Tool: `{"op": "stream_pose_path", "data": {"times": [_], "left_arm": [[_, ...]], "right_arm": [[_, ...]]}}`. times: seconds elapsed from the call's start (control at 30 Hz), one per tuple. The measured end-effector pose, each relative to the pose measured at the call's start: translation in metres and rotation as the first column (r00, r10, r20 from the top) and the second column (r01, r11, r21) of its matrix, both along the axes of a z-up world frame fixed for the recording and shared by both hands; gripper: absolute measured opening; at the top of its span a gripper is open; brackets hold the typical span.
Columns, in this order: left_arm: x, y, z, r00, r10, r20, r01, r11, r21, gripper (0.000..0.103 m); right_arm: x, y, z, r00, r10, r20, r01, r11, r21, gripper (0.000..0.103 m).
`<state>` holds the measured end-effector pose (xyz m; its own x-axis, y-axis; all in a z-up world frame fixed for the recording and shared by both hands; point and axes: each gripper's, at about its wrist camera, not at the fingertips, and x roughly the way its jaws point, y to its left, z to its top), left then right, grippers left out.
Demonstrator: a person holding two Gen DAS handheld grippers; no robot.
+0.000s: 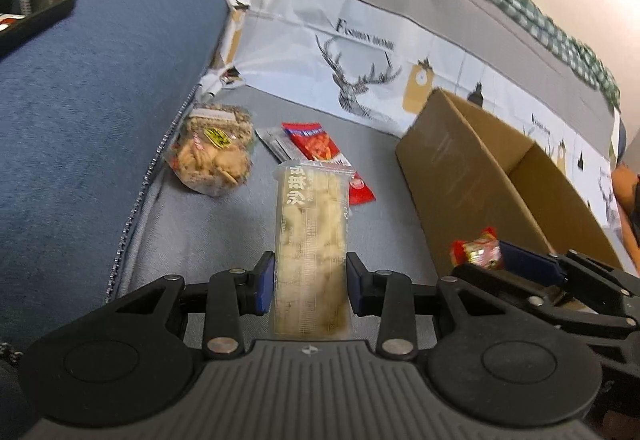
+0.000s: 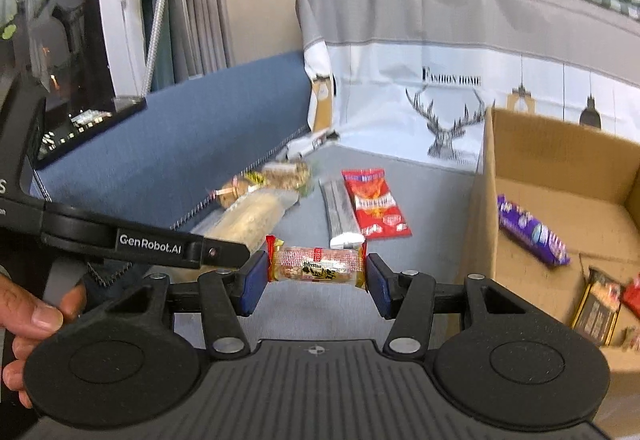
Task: Organize snacks
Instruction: 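Lift both held snacks and carry them over the cardboard box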
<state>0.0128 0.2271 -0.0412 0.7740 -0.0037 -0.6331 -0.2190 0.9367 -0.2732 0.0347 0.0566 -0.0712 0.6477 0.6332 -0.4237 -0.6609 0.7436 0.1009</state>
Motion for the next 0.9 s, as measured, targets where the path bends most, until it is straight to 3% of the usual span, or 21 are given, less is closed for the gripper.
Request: {"op": "stream_pose_path", "data": {"times": [0.2,0.33,0.6,0.9], "left_arm": [[-0.009,0.012,0.011,0.994,0.106,0.041,-0.104,0.994,-0.041,0.04],[-0.004,0.006,0.02,0.992,0.125,0.033,-0.124,0.991,-0.041,0.04],[0.041,-0.035,0.062,0.994,0.068,0.09,-0.062,0.995,-0.072,0.04],[0.105,-0.108,0.11,0.984,-0.055,0.172,0.063,0.997,-0.04,0.04]], "right_arm": [[0.005,-0.011,0.012,1.0,0.0,0.031,-0.002,0.998,0.064,0.055],[0.014,-0.023,0.02,0.999,-0.023,0.024,0.02,0.991,0.131,0.055],[0.037,-0.05,0.032,0.997,-0.079,-0.006,0.079,0.967,0.24,0.055],[0.056,-0.091,0.043,0.975,-0.224,-0.011,0.216,0.927,0.305,0.055]]}}
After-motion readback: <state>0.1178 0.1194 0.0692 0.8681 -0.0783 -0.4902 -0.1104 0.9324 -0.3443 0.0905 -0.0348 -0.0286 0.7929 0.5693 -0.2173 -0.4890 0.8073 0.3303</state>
